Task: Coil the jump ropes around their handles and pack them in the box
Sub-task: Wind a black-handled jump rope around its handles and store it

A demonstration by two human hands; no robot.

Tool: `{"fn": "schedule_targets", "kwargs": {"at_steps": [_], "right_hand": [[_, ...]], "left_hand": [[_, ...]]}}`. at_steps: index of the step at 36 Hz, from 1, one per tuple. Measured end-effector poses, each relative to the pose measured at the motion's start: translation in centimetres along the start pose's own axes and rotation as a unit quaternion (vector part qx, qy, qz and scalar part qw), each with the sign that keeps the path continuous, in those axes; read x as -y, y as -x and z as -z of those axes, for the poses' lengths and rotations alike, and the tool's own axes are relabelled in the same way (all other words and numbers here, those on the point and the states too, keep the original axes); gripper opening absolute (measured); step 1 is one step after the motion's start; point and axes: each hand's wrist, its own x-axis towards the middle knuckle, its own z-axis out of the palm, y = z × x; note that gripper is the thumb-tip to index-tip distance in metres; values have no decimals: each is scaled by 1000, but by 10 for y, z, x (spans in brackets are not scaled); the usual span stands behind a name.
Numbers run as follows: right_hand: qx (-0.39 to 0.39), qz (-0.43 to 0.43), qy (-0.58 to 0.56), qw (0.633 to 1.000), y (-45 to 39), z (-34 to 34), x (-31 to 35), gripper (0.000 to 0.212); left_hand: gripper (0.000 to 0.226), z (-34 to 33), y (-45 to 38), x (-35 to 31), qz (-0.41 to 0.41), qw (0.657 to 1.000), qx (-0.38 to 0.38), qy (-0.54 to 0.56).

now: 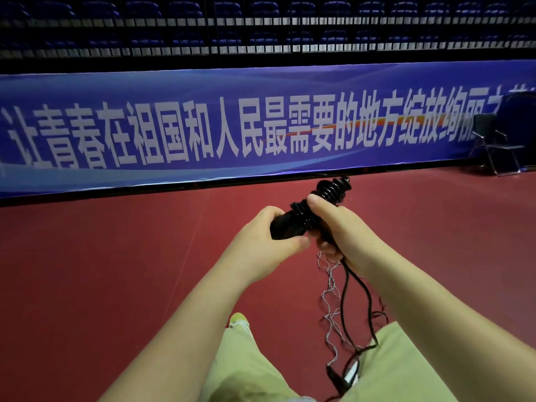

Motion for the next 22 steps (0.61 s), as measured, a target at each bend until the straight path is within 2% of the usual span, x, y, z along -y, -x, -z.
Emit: {"fn": "schedule_targets", "kwargs": {"at_steps": [3,6,10,15,18,20,22], "right_hand": [[-9,29,-32,999,1,0,4,34],[-3,30,-96,995,1,0,6,30],[15,28,-131,991,2,0,6,36],[43,55,-158,985,8,-6,12,34],[64,67,-123,988,11,-10,14,31],[70,64,-80,992,13,-10,16,40],[71,71,-34,994,14,-8,16,42]], "left_hand": [[36,1,2,-4,-11,999,28,40],[41,4,5,-6,20,973,133,185],[63,10,10,-2,64,875,304,372],[90,6,12,5,71,757,405,507],[87,-1,14,6,68,709,450,538],[80,-3,15,5,75,698,457,547],[78,-2,16,1,102,720,425,539]]}}
